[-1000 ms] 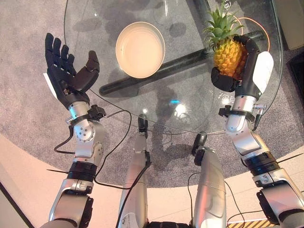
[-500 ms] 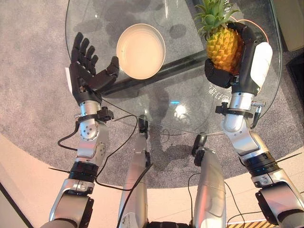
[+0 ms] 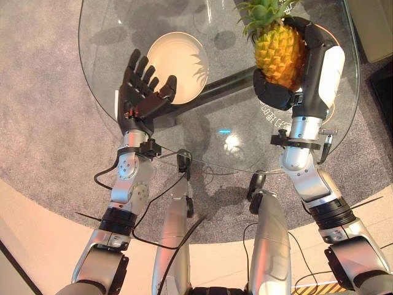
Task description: Pick up the fruit to the plate
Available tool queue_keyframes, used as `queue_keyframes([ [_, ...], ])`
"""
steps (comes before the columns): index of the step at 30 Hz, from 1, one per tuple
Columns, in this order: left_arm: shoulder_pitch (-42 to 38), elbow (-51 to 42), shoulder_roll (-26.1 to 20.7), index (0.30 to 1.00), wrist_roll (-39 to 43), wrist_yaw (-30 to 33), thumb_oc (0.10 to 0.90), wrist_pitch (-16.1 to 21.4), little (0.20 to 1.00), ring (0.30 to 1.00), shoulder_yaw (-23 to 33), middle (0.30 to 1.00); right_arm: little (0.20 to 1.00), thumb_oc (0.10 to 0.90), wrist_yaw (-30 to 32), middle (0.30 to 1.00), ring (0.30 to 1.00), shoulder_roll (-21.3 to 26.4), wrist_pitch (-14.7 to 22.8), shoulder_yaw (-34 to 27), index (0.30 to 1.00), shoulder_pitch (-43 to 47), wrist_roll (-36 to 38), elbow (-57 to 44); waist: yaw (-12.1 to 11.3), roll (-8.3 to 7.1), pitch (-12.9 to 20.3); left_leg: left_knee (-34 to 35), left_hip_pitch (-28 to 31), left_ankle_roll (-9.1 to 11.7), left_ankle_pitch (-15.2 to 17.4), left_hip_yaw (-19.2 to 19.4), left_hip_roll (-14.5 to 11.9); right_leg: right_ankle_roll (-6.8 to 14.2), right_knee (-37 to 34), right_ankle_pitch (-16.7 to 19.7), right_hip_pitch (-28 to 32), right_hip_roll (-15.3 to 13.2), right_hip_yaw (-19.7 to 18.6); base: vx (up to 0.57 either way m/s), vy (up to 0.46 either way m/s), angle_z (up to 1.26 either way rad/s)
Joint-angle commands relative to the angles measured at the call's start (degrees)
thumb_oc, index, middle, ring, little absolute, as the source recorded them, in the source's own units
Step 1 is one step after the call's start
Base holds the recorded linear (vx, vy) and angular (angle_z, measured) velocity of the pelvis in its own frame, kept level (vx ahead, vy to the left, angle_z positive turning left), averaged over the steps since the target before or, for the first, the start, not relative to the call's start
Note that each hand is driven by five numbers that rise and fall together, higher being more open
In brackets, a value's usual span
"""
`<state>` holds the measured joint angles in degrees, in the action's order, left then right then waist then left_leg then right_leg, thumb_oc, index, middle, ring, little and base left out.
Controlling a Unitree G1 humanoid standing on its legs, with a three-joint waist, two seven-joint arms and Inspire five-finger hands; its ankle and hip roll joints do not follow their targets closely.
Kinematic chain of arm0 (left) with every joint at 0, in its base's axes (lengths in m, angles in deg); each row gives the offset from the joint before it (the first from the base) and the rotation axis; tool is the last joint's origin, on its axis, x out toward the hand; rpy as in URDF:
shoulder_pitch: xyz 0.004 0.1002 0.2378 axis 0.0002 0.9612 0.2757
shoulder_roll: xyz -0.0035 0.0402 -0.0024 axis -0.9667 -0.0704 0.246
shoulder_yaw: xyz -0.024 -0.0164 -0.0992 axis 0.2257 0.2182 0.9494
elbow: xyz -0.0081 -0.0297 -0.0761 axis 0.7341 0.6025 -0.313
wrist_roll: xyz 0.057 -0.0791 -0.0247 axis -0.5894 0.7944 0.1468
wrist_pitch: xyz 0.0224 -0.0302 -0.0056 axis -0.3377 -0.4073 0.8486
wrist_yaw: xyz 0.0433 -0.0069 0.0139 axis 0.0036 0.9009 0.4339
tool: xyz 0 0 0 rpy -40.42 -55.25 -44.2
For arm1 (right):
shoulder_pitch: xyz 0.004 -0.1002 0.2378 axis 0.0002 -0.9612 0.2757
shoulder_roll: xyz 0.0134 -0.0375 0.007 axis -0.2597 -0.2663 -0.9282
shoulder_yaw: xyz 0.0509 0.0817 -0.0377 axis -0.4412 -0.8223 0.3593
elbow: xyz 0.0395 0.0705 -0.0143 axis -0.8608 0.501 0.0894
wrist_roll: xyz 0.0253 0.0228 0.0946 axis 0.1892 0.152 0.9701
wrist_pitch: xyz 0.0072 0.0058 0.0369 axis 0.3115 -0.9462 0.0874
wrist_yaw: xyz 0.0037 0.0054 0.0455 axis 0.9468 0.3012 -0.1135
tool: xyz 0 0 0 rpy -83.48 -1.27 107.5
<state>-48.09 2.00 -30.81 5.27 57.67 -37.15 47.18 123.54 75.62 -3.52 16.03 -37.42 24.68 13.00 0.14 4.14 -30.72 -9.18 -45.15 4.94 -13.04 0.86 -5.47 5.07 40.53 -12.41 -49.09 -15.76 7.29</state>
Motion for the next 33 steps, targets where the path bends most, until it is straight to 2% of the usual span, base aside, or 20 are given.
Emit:
queue_keyframes([
  [1,-6.4,-6.9,-0.6,0.9,2.8,-3.0,0.8,4.0,0.9,0.9,0.0,0.9,0.2,0.1,0.7,0.3,0.3,0.3,7.6,-2.8,0.3,8.0,-3.6,-10.7,0.2,-1.24,0.9,-10.7,2.9,-0.1,12.2,1.7,-1.3,3.2,-17.4,13.3,4.9,0.6,-2.1,0.0,0.0,0.0],
  [16,-8.3,-9.0,2.5,0.9,14.4,-7.4,0.8,2.8,0.9,0.9,-1.7,0.9,0.2,0.1,-3.7,0.3,0.3,-1.4,8.9,-0.2,0.3,9.8,-3.1,-13.9,0.5,-1.4,0.9,-10.2,3.1,0.0,12.0,2.2,-1.2,3.2,-18.3,13.7,5.3,0.5,-2.1,0.0,0.0,0.0],
  [22,-8.6,-9.4,2.9,0.9,16.5,-7.7,0.8,2.7,0.9,0.9,-2.0,0.9,0.2,0.1,-6.4,0.3,0.3,-1.8,9.5,1.3,0.3,10.1,-2.1,-14.6,0.4,-1.35,0.9,-10.0,3.1,0.1,11.9,2.2,-1.2,3.2,-18.8,13.8,5.4,0.2,-1.9,0.0,0.0,0.0],
  [33,-8.9,-9.2,3.3,0.9,15.3,-5.8,0.8,1.0,0.9,0.9,-2.8,0.9,0.2,0.1,-9.2,0.3,0.3,-2.4,9.4,3.1,0.3,11.2,-0.9,-16.1,0.2,-1.22,0.9,-9.5,3.2,0.1,11.5,2.2,-1.1,3.2,-19.2,14.0,5.6,0.1,-1.8,0.0,0.0,0.0],
])
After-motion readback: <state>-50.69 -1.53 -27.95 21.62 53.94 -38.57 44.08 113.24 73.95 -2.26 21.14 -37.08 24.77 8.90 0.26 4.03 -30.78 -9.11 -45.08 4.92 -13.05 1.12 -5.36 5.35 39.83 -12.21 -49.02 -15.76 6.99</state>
